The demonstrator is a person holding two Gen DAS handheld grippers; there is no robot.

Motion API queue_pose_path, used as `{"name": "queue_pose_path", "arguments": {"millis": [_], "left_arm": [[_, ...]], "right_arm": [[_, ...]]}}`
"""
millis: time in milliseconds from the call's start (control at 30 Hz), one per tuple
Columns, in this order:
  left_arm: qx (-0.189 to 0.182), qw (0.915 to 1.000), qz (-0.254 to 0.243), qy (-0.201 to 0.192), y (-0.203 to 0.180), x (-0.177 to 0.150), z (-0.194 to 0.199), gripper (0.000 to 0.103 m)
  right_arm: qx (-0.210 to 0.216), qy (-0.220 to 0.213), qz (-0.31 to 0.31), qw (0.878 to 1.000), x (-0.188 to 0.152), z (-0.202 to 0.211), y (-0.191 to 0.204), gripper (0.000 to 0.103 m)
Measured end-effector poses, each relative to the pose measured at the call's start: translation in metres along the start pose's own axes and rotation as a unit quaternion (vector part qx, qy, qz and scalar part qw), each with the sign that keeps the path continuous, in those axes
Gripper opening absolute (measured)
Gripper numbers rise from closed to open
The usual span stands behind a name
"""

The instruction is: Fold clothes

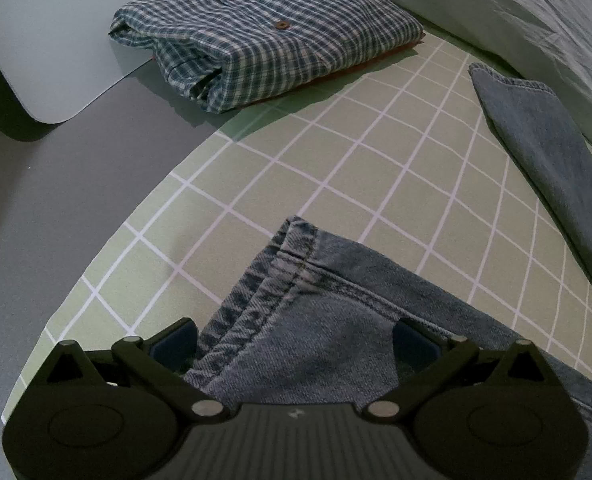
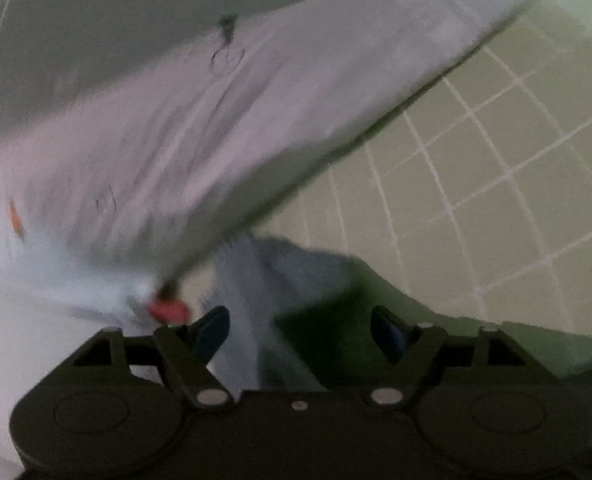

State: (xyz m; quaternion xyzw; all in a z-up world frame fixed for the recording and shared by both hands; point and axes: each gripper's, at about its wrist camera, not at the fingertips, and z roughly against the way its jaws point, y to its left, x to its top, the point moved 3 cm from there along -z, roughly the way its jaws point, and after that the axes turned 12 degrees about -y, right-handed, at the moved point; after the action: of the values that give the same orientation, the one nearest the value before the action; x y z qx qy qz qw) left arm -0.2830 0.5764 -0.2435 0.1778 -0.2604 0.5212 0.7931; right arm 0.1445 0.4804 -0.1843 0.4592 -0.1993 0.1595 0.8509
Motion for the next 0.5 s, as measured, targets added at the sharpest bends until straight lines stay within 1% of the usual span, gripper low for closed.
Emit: {"name": "queue_pose_path", "arguments": {"millis": [33,67,100,133,367,500], "left_arm": [[0.000,1.0000,0.000,0.000,0.000,0.000,0.000,0.103],[0.000,1.0000,0.000,0.001,0.000,0.000,0.000,0.103],[0.000,1.0000,0.000,0.001,0.000,0.000,0.000,0.103],[0.000,1.0000,0.000,0.002,0.000,0.000,0.000,0.103],[0.000,1.0000,0.000,0.001,0.000,0.001,-0.001,0.103],[0.000,1.0000,0.000,0.001,0.000,0.001,-0.001,0.103]], "right_arm": [[0.010,-0.008,0.003,1.000,0.005,0.002,0.006,0.024],[0.020,-0.017,0.007,1.000,0.010,0.005,0.011,0.014],[0.030,-0.025,0.010,0.999,0.015,0.007,0.017,0.007],[0.041,-0.034,0.013,0.999,0.020,0.010,0.023,0.005],[0.111,-0.092,0.036,0.989,0.054,0.027,0.063,0.004],[0.155,-0.106,0.103,0.977,0.054,0.054,0.104,0.004]]}}
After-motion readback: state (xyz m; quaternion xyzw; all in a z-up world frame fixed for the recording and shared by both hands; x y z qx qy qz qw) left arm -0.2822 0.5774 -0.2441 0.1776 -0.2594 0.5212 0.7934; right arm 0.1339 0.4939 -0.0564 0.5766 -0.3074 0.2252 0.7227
